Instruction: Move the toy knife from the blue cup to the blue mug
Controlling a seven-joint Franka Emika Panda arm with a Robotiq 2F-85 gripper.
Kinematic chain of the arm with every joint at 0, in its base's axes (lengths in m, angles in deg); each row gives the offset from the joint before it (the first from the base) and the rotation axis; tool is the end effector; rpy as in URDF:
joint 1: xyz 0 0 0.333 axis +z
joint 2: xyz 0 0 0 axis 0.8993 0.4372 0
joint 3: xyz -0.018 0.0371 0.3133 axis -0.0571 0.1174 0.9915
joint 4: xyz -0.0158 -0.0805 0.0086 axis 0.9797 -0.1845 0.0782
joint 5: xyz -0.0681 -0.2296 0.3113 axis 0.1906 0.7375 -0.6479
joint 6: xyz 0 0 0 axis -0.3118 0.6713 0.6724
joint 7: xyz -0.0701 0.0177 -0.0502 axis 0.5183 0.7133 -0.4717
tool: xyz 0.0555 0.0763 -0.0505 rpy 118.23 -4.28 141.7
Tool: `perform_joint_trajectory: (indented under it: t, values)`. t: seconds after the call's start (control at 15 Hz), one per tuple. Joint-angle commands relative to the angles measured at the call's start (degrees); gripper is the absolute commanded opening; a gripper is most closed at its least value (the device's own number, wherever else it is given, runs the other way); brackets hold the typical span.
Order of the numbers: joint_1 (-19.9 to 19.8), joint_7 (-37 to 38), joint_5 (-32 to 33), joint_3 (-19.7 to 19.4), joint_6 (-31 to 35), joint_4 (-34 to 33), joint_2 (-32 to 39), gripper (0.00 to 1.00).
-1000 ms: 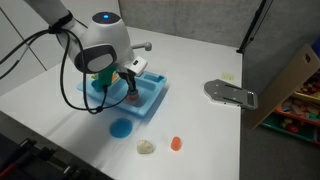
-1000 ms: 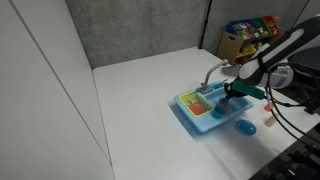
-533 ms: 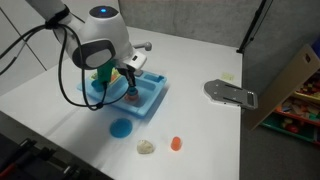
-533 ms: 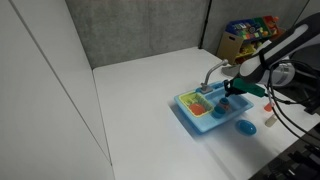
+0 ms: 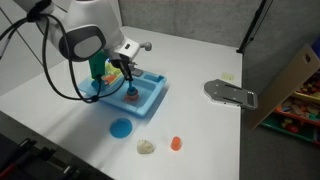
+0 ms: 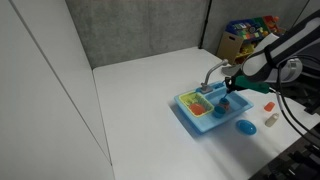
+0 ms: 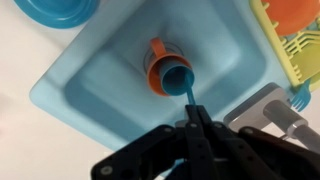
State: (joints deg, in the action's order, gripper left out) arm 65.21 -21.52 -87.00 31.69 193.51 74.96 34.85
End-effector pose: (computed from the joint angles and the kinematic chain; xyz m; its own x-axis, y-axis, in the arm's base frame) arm 0.5453 -0.0631 0.1699 0.6783 -0.7110 0.1854 -0.6893 -0.7032 -0.1743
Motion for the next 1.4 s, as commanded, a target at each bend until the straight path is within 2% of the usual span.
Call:
perform_joint_trajectory:
  t: [0.0,0.4,0.67,0.8,0.93,1.33]
  values:
    - [7.51,3.68,4.91,-7.42,-1.58,3.18,-4.27,0.03]
    - [19.90,10.69,15.72,-19.36,-5.32,3.91,-7.09,0.03]
    - [23.62,16.03,26.35,-22.48,-11.72,3.43,-10.60,0.03]
    - [22.50,17.48,31.18,-20.72,-15.33,3.30,-13.45,0.03]
    - [19.53,16.82,33.41,-16.87,-19.04,3.21,-16.43,0.03]
    - [10.81,12.22,30.83,-4.22,-29.42,3.00,-22.32,0.03]
